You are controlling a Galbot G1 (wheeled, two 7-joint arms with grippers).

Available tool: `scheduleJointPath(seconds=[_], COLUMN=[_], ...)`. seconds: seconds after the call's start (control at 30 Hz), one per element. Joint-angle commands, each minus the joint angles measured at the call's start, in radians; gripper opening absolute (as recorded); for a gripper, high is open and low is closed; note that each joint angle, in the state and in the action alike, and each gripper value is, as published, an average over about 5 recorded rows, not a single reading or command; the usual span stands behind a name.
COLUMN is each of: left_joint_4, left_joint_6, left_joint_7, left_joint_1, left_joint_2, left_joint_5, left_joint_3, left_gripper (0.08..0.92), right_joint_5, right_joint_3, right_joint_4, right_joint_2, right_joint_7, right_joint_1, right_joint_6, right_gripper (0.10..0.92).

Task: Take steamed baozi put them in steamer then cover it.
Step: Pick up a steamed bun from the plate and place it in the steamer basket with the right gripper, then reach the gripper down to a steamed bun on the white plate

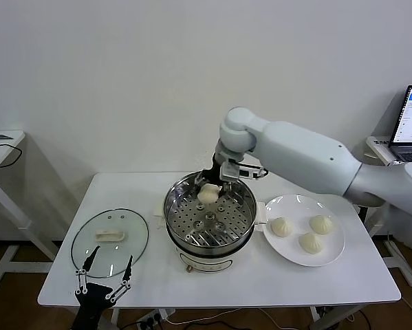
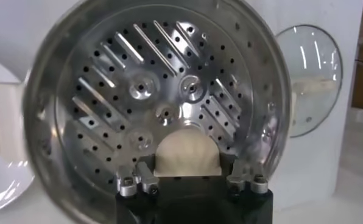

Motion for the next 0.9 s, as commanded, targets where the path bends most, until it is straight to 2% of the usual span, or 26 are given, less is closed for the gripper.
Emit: scheduleJointPath(seconds=[0.03,0.57,0.7,0.8,0.9], left_joint_4=[0.002,0.013,0.01,0.01,0.012], left_joint_6=[-0.002,-0.011,-0.011,-0.008,-0.005], left_joint_7=[-0.001,-0.001,-0.003,-0.004,-0.005], left_joint_1=[0.002,-0.002,-0.003,-0.006,-0.013], left_joint_2=[0.0,-0.003,-0.005,-0.006,-0.008], left_joint_5=[0.0,-0.002,-0.003,-0.004,-0.004], left_joint_3=[0.0,-0.006,-0.01,-0.01,-0.007], left_gripper=[0.823,0.823,0.823,0.823,0.823], right_joint_5=[-0.02,-0.052,-0.05,-0.008,0.095], right_joint_3=[-0.02,-0.006,0.01,0.025,0.032], right_joint_4=[-0.061,-0.168,-0.163,-0.123,-0.042], right_joint_2=[0.053,0.097,0.092,0.056,-0.032], right_joint_7=[-0.003,-0.042,-0.037,-0.051,-0.082], right_joint_1=[-0.019,-0.035,-0.036,-0.013,0.035], right_joint_6=[-0.034,-0.018,-0.023,-0.04,-0.09], right_gripper=[0.699,0.759,0.801,0.82,0.822])
